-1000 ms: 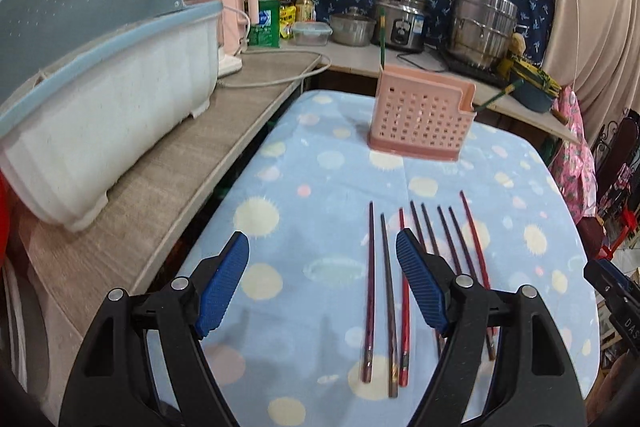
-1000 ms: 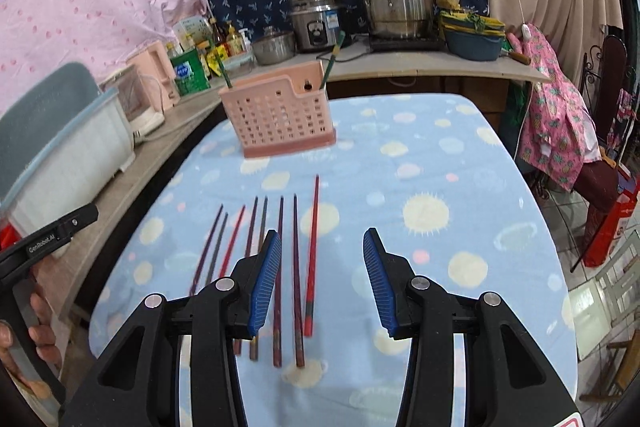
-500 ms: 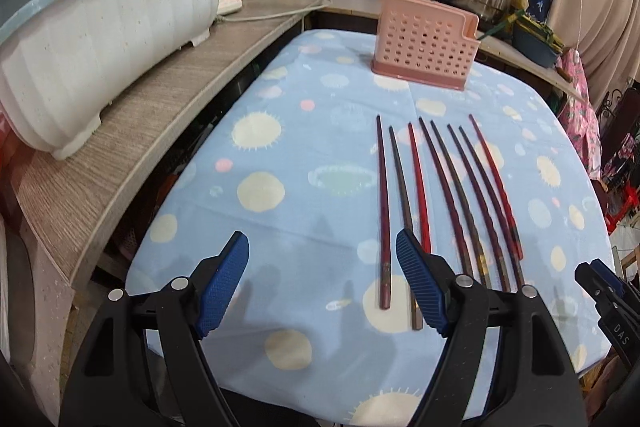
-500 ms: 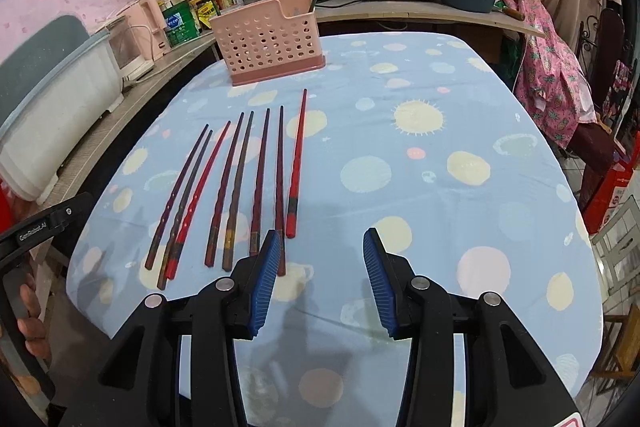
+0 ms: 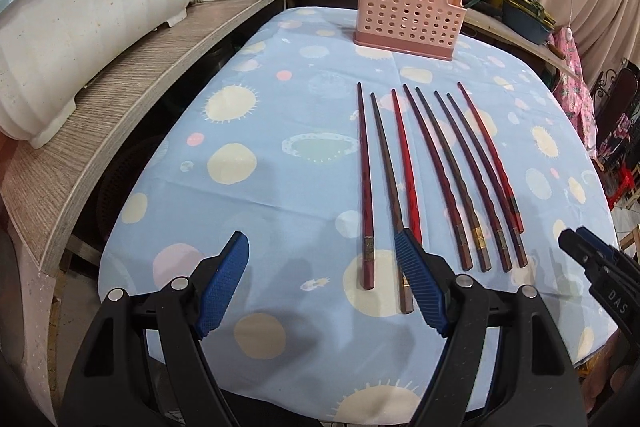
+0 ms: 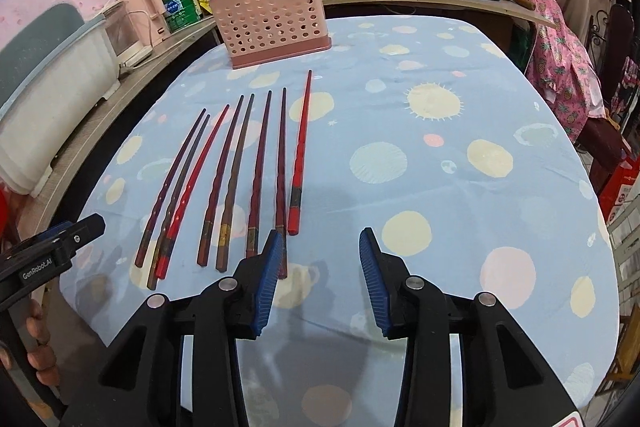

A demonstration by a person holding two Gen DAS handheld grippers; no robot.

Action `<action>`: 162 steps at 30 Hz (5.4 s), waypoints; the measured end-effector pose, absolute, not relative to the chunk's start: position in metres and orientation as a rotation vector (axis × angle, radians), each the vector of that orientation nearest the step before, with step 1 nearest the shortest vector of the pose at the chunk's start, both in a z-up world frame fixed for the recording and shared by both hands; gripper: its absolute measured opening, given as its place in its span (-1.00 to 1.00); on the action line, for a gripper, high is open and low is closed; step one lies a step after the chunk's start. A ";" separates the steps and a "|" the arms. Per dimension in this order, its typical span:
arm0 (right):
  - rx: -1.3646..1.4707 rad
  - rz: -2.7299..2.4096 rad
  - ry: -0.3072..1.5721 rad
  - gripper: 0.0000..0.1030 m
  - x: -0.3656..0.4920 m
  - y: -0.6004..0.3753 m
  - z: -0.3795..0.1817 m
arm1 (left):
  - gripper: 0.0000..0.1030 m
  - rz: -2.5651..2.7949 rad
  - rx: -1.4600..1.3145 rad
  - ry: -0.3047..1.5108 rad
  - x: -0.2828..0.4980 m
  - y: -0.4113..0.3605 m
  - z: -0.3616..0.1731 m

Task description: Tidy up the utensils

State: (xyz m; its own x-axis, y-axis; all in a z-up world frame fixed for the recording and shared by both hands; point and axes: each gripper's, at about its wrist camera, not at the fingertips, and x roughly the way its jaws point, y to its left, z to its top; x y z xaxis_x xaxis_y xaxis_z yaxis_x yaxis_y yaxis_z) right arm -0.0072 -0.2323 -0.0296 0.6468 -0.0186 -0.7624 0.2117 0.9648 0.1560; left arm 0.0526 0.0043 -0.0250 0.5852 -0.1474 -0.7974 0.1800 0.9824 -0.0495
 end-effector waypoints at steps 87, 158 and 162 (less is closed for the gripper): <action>0.287 -0.105 0.932 -0.87 0.018 -0.242 -0.064 | -0.39 -0.489 -0.030 1.041 0.066 -0.057 -0.061; 0.343 -0.118 0.686 -0.87 -0.017 -0.263 0.057 | -0.52 -0.513 0.089 1.033 0.071 -0.059 -0.054; 0.351 -0.116 0.692 -0.87 -0.017 -0.265 0.054 | -0.53 -0.520 0.087 1.052 0.073 -0.059 -0.061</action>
State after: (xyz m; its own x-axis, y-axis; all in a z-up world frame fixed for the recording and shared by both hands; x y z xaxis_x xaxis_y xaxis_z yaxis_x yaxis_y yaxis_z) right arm -0.0167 -0.2649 0.0537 0.7661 0.0111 -0.6426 0.2199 0.9350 0.2783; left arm 0.0730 -0.0591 -0.0608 0.3877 -0.3671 -0.8455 0.4485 0.8765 -0.1749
